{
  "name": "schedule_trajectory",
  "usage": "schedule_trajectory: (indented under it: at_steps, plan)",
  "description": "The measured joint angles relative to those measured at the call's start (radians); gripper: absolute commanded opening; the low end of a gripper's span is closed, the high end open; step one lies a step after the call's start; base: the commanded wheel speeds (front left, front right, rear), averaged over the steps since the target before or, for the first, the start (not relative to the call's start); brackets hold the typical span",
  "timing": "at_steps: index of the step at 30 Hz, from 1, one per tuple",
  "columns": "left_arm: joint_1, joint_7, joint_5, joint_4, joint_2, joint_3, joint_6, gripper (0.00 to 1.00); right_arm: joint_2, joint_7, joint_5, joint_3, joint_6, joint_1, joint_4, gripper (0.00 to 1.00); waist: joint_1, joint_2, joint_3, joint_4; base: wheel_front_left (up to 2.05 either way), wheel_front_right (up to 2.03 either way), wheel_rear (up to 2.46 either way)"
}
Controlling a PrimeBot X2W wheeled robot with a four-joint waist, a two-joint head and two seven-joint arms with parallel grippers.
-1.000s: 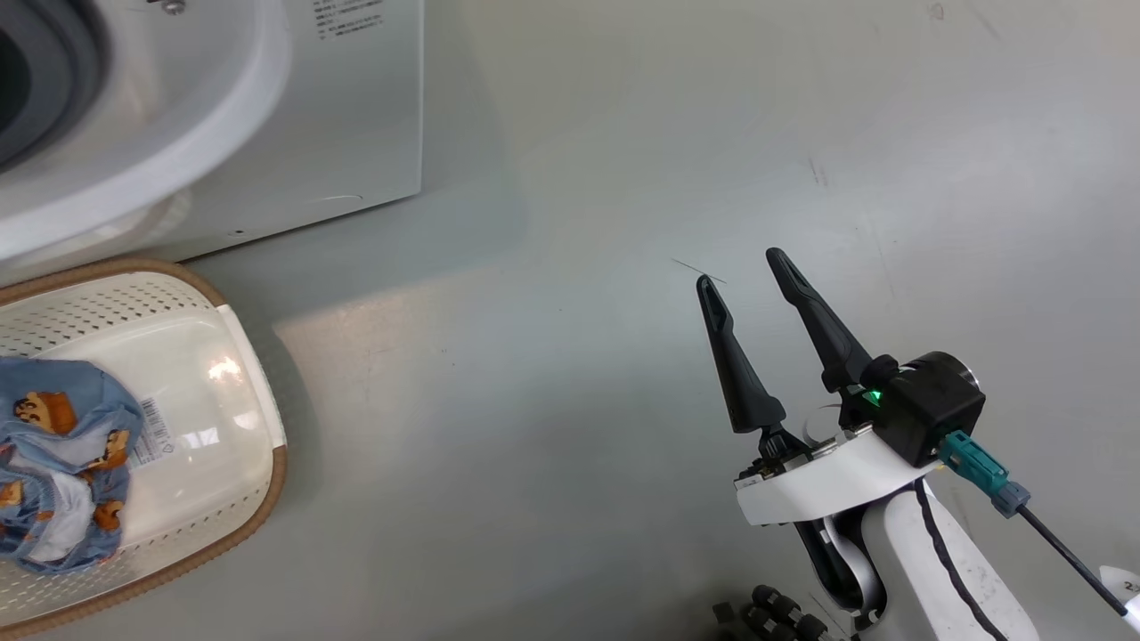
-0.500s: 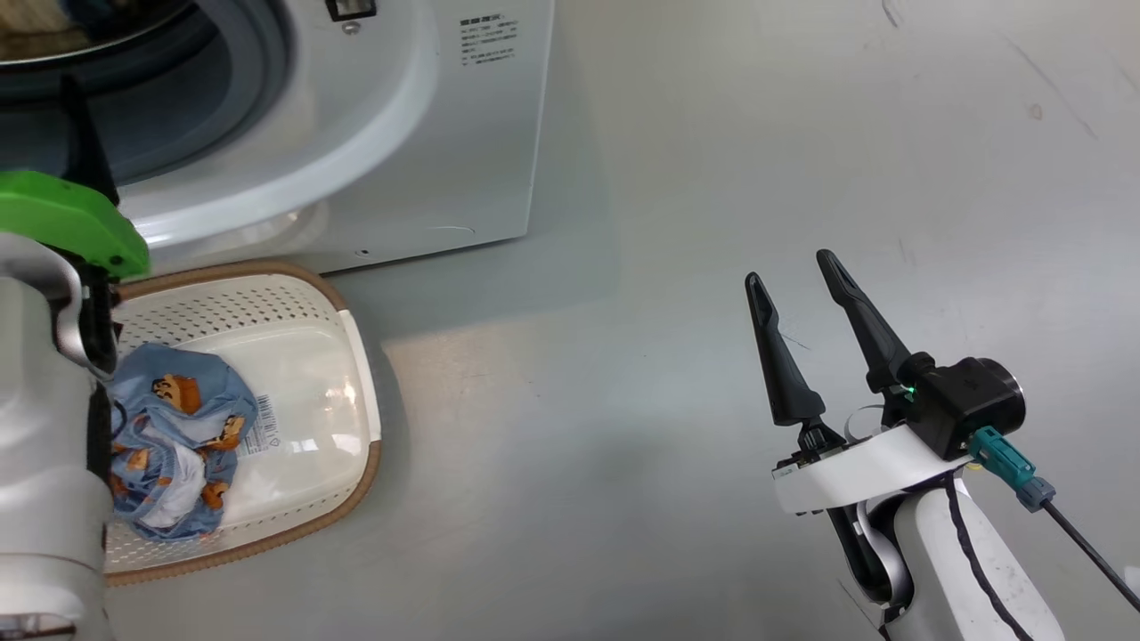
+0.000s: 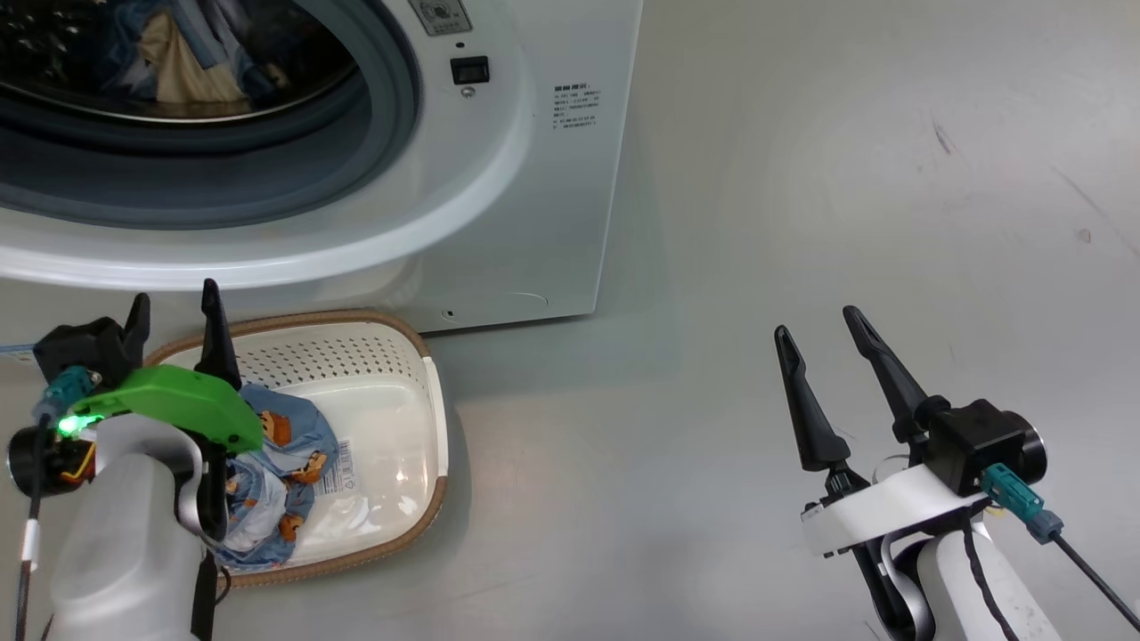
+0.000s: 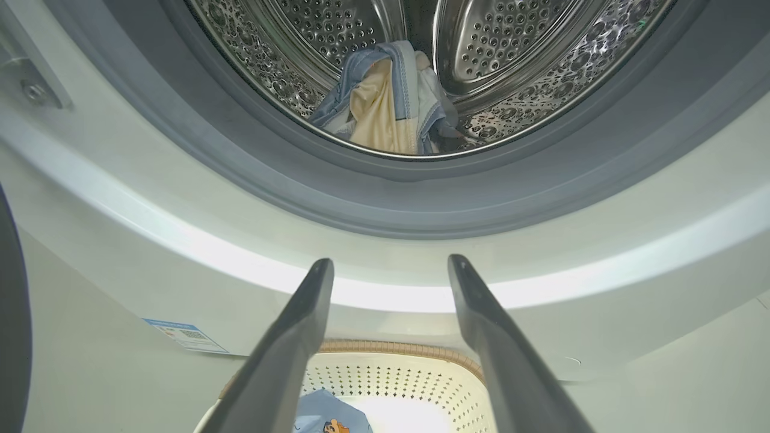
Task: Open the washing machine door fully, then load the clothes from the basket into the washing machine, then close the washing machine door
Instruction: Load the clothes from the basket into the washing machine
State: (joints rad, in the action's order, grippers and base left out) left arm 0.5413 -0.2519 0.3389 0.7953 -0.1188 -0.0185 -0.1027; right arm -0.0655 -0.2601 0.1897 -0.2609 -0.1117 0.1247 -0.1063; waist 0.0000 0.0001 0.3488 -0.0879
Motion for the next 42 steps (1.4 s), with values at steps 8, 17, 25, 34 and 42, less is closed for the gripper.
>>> schedule_trajectory:
  at_steps: [8, 17, 25, 34, 42]
  plan:
    - [-0.198, 0.000, 0.000, -0.136, 0.039, -0.017, -0.008, 1.00, -0.019, 0.000, -0.006, 0.007, -0.002, -0.068, -0.016, 1.00, -0.0001, 0.0000, -0.110, 0.042, 0.00, 0.00, 0.00]
    - [-0.398, 0.000, -0.007, -0.294, 0.044, -0.049, -0.012, 1.00, -0.036, 0.000, -0.007, 0.008, -0.010, -0.111, -0.019, 1.00, -0.0001, 0.0000, -0.216, 0.084, 0.00, 0.00, 0.00]
    - [-0.585, 0.000, -0.009, -0.424, 0.065, -0.092, -0.012, 1.00, -0.052, 0.000, -0.007, 0.023, -0.011, -0.175, -0.018, 1.00, -0.0001, 0.0000, -0.302, 0.110, 0.00, 0.00, 0.00]
    - [-0.692, 0.000, -0.010, -0.521, 0.069, -0.115, -0.011, 1.00, -0.059, 0.000, -0.006, 0.043, -0.011, -0.214, 0.007, 1.00, -0.0001, 0.0000, -0.346, 0.147, 0.00, 0.00, 0.00]
    - [-0.752, 0.000, -0.010, -0.597, 0.069, -0.144, -0.011, 1.00, -0.058, 0.000, -0.006, 0.027, -0.011, -0.214, 0.021, 1.00, 0.0000, 0.0000, -0.342, 0.153, 0.00, 0.00, 0.00]
